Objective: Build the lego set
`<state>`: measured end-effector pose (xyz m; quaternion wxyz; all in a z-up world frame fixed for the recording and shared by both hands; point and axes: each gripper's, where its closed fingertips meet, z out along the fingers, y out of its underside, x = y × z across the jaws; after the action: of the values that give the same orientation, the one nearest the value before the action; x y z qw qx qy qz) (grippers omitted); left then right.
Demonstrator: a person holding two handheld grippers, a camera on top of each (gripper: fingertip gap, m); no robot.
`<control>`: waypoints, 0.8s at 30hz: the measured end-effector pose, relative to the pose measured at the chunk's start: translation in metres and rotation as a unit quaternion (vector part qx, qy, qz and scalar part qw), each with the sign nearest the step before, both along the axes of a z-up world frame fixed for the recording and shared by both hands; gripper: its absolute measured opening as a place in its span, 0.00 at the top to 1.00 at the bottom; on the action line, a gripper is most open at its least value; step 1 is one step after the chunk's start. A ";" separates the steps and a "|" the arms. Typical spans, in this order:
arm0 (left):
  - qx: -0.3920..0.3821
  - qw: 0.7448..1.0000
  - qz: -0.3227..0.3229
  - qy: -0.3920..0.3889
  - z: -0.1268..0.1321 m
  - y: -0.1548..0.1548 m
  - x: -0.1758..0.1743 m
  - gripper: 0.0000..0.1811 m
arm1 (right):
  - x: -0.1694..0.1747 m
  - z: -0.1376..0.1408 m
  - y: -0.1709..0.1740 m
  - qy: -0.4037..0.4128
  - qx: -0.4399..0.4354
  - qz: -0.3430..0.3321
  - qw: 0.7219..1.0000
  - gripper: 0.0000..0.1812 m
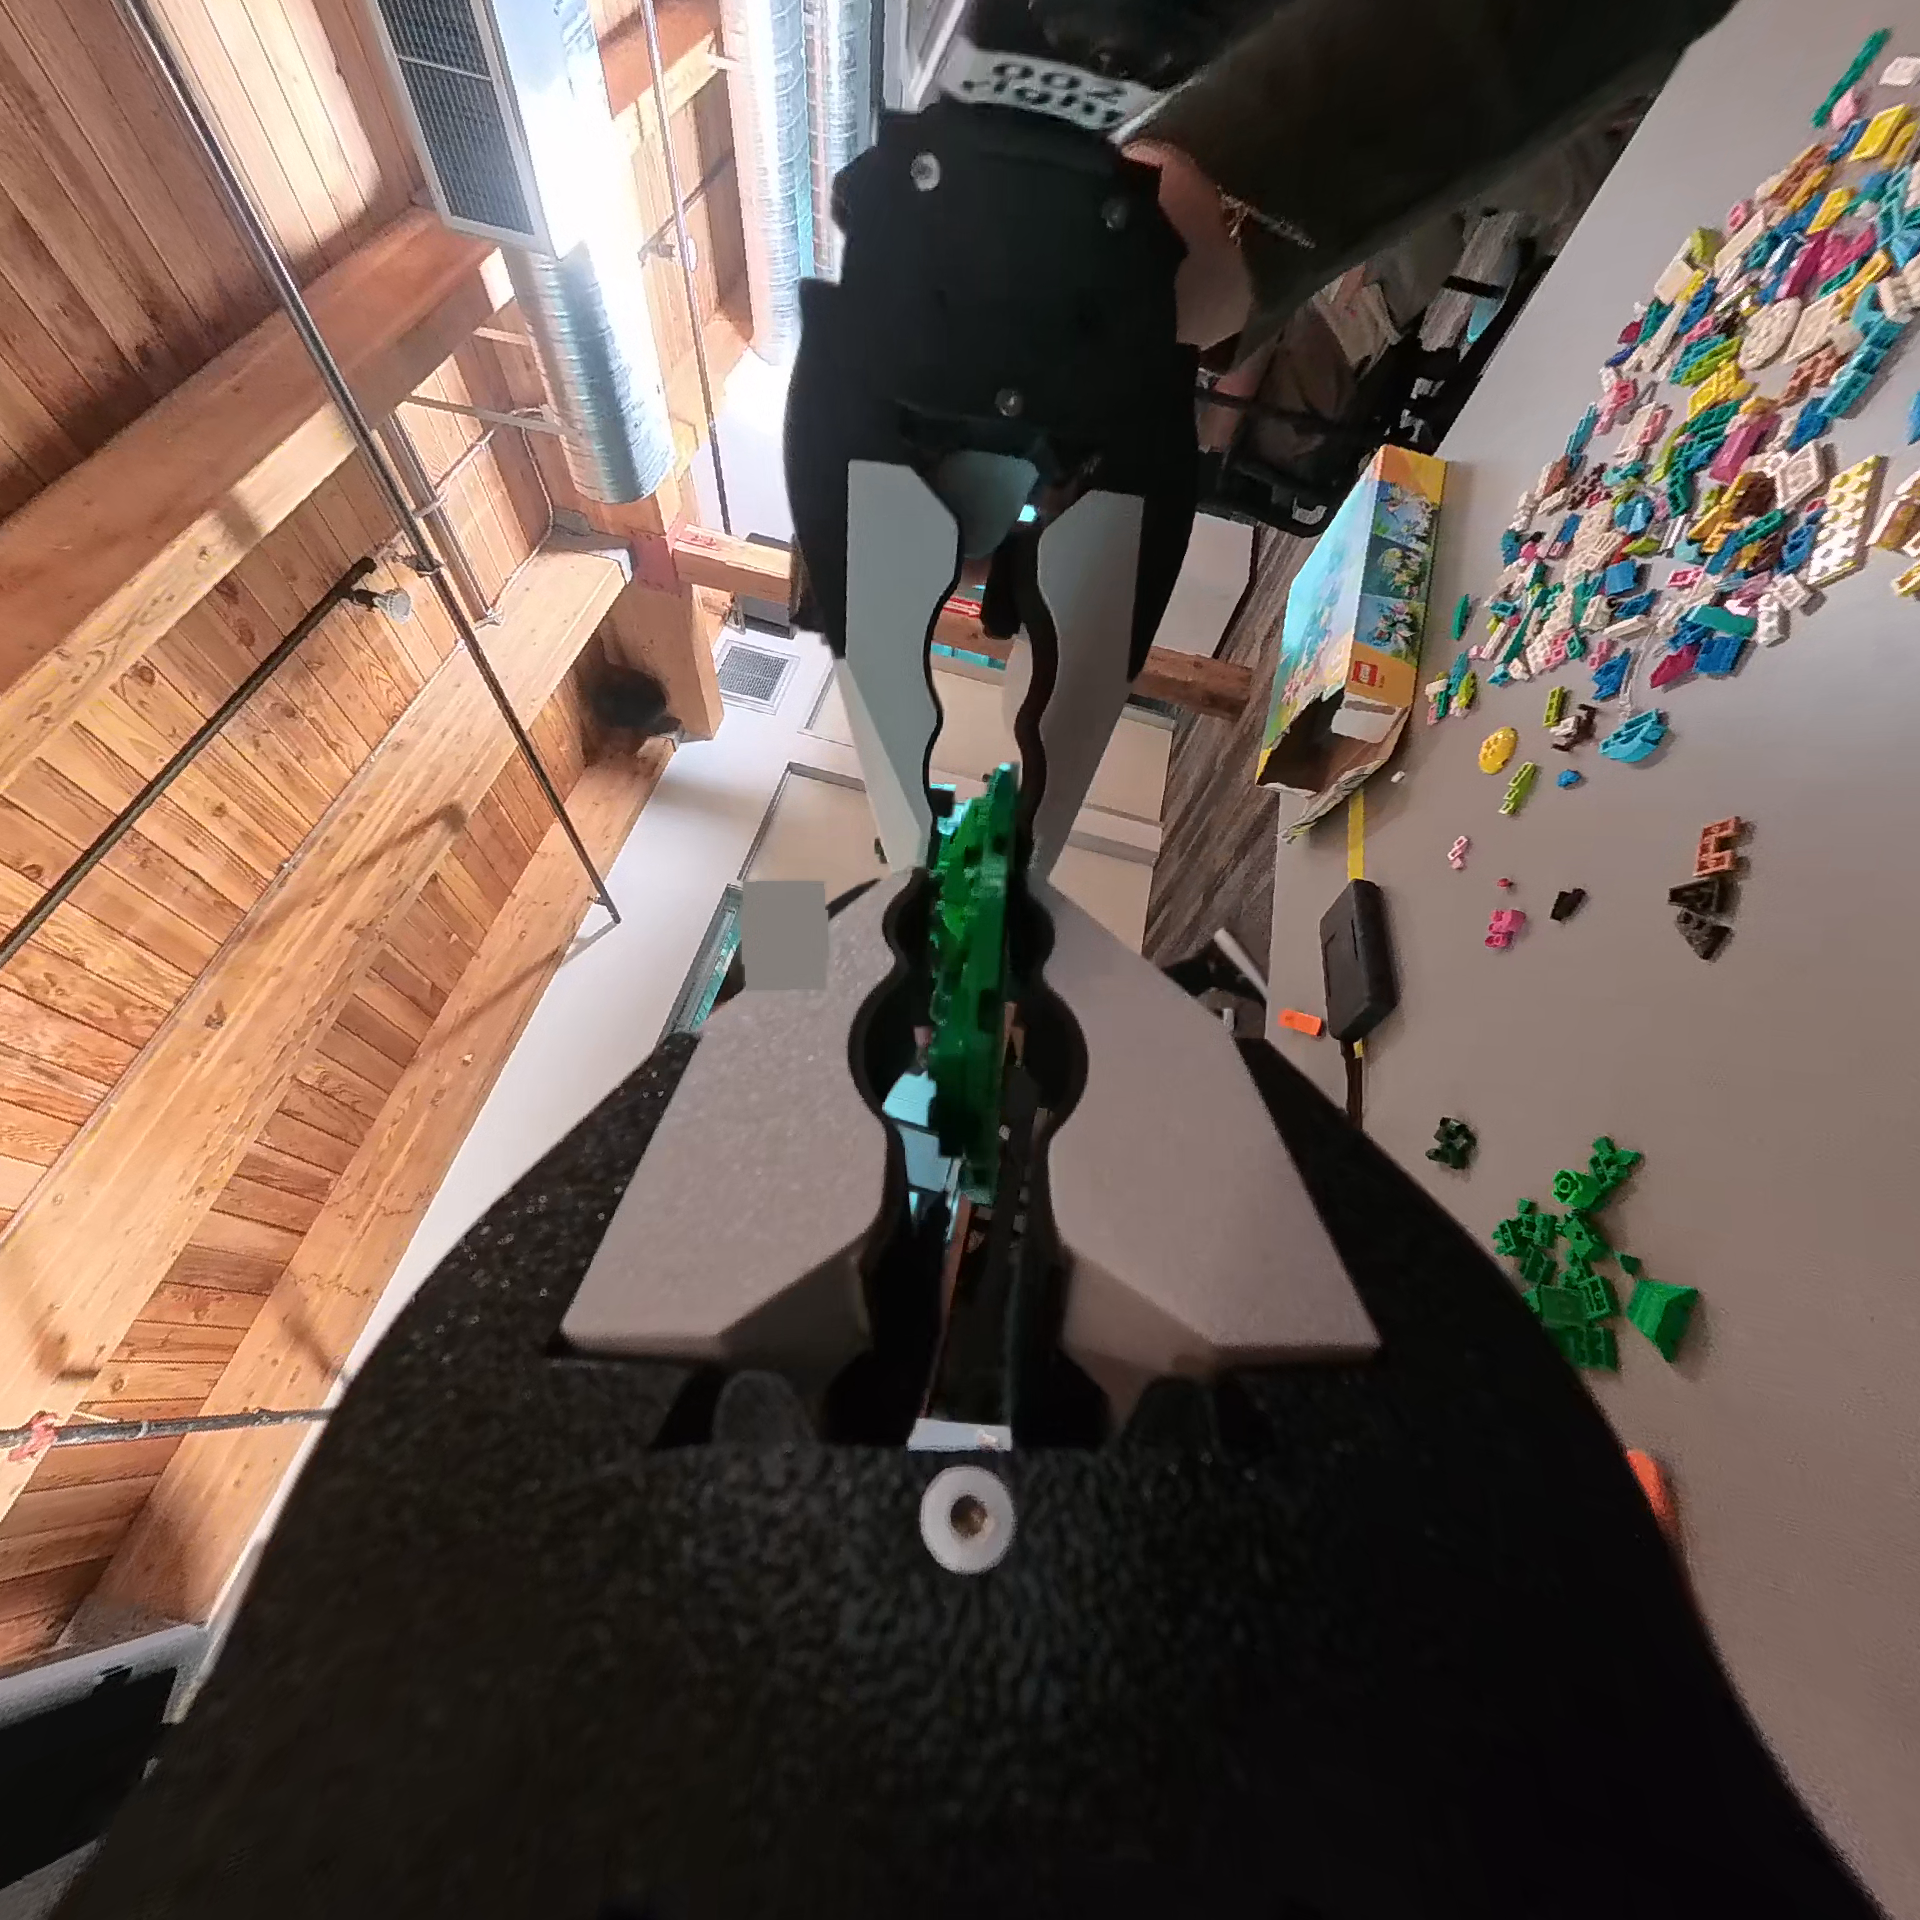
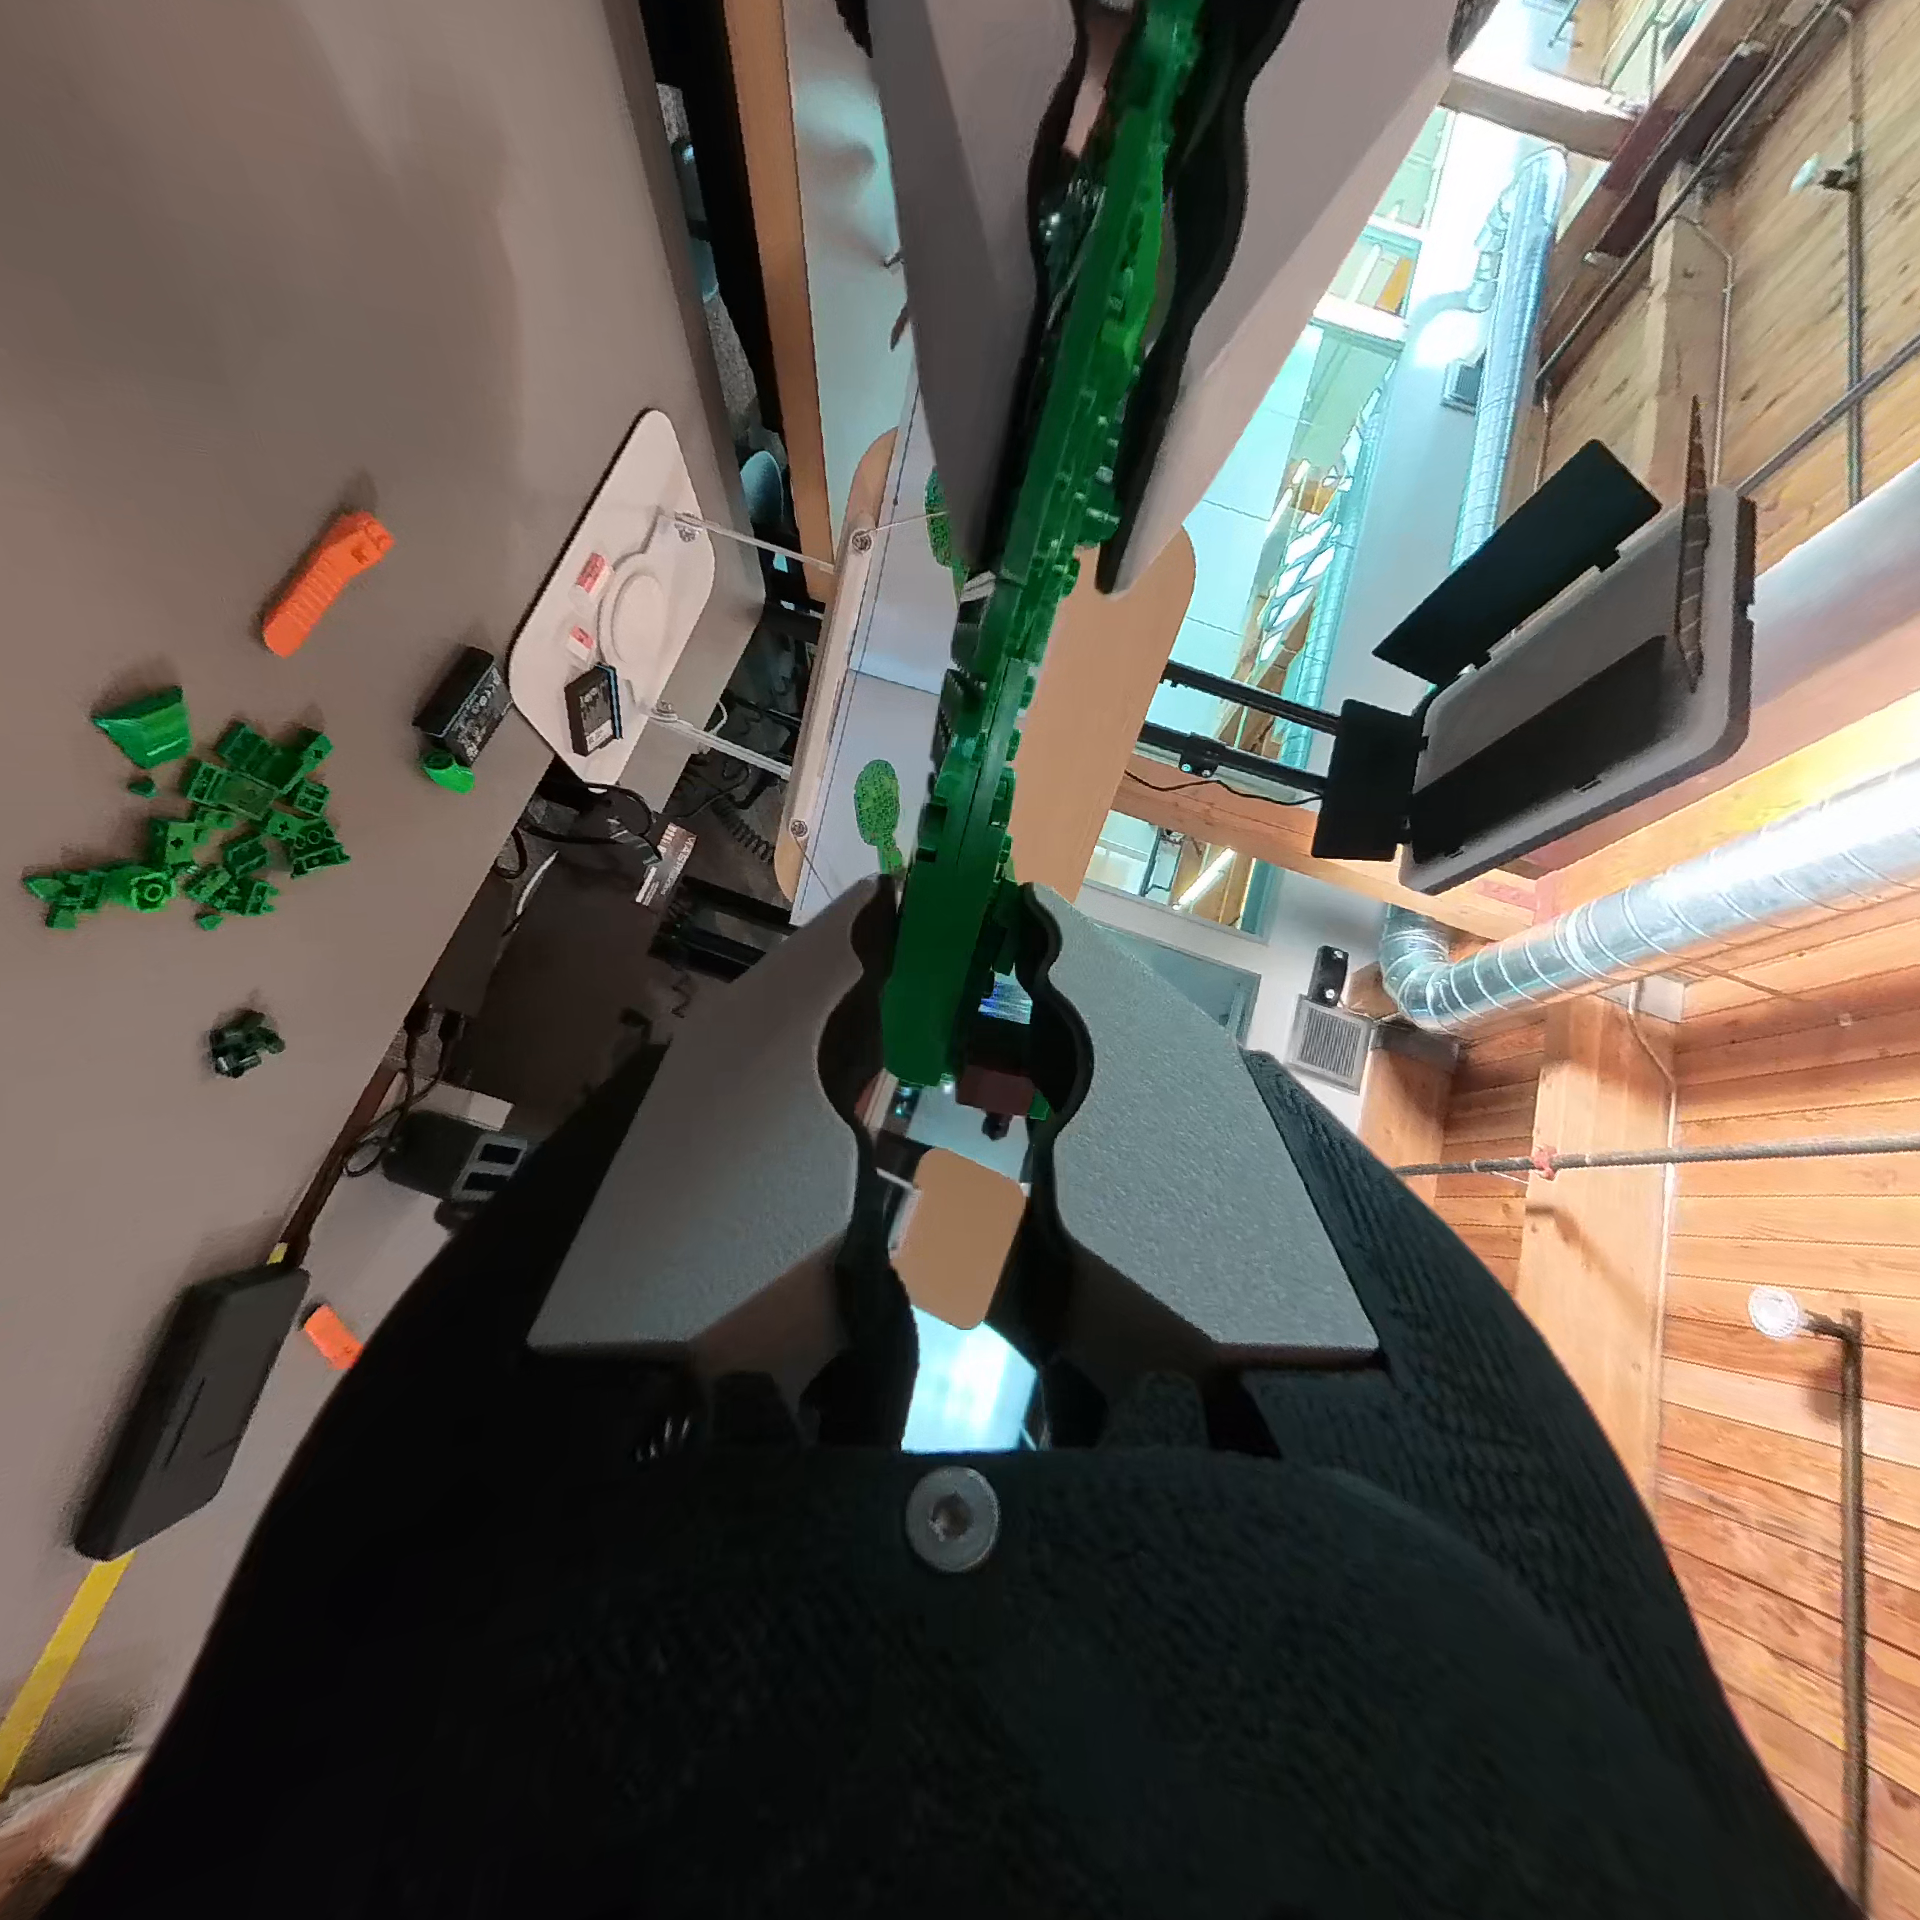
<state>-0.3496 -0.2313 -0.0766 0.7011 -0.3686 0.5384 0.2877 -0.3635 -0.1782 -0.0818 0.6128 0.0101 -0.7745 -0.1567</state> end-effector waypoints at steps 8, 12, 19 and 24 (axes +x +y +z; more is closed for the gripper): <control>-0.009 1.000 -0.005 -0.006 0.000 0.001 0.001 0.93 | 0.001 -0.002 0.001 -0.012 -0.005 0.001 1.000 0.89; -0.014 1.000 -0.006 -0.007 -0.002 0.002 0.002 0.93 | 0.002 -0.005 0.001 -0.021 0.013 0.007 1.000 0.88; -0.015 1.000 0.003 -0.004 -0.003 0.007 0.001 0.93 | 0.004 -0.007 0.004 -0.046 0.008 -0.002 0.999 0.88; -0.015 1.000 -0.004 -0.006 -0.002 0.004 0.002 0.93 | 0.005 -0.007 0.001 -0.047 -0.002 -0.007 0.999 0.90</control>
<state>-0.3474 -0.2273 -0.0790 0.6994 -0.3790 0.5401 0.2747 -0.3587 -0.1771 -0.0884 0.5748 0.0111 -0.8027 -0.1585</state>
